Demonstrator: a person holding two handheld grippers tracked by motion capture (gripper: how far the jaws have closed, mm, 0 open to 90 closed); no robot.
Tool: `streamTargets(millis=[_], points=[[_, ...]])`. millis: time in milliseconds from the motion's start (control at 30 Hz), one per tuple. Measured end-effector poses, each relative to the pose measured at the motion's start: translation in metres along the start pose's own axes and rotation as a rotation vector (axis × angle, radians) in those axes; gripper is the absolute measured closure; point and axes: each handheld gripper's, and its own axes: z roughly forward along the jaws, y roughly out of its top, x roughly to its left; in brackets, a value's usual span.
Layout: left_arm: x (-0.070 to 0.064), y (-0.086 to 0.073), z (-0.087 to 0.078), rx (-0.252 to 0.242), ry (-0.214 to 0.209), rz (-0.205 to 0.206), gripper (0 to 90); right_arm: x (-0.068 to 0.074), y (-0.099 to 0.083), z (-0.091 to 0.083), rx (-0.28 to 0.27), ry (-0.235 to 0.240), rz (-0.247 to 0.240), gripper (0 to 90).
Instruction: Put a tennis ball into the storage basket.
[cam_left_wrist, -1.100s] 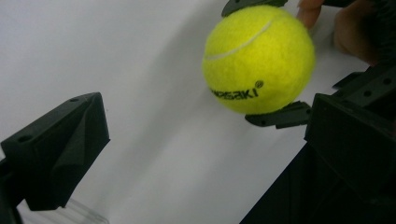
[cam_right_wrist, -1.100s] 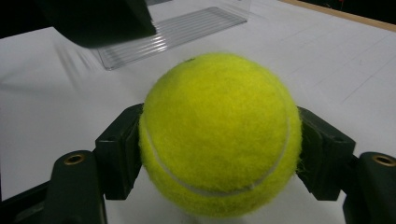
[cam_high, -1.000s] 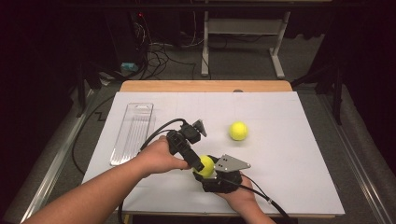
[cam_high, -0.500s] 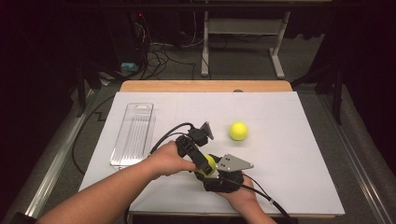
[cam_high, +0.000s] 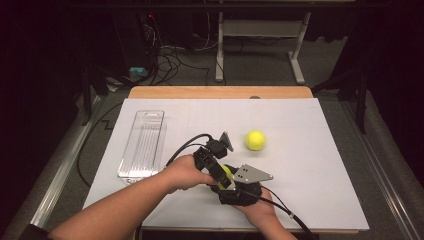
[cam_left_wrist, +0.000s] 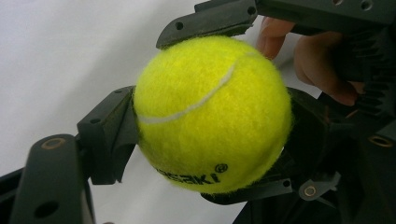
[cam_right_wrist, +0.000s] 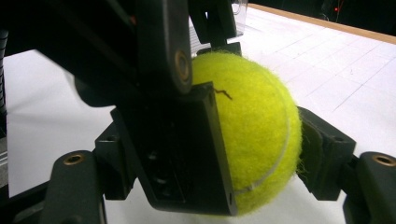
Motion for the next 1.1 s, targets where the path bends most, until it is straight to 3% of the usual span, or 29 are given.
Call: streamTargets(millis=[233, 467, 700, 1100], points=[[-0.003, 0.000, -0.002, -0.005, 0.013, -0.003, 26.4, -0.002, 0.000, 0.000, -0.025, 0.009, -0.015, 24.1], [-0.003, 0.000, -0.005, -0.014, 0.040, -0.005, 26.4, -0.003, -0.001, 0.001, -0.020, -0.008, -0.002, 0.0], [0.004, -0.004, -0.008, -0.015, 0.085, -0.029, 26.3, -0.007, -0.006, -0.011, -0.028, -0.032, -0.012, 0.0], [0.019, -0.013, -0.014, 0.006, 0.144, -0.069, 26.3, -0.036, -0.022, -0.045, -0.028, -0.132, 0.015, 0.0]])
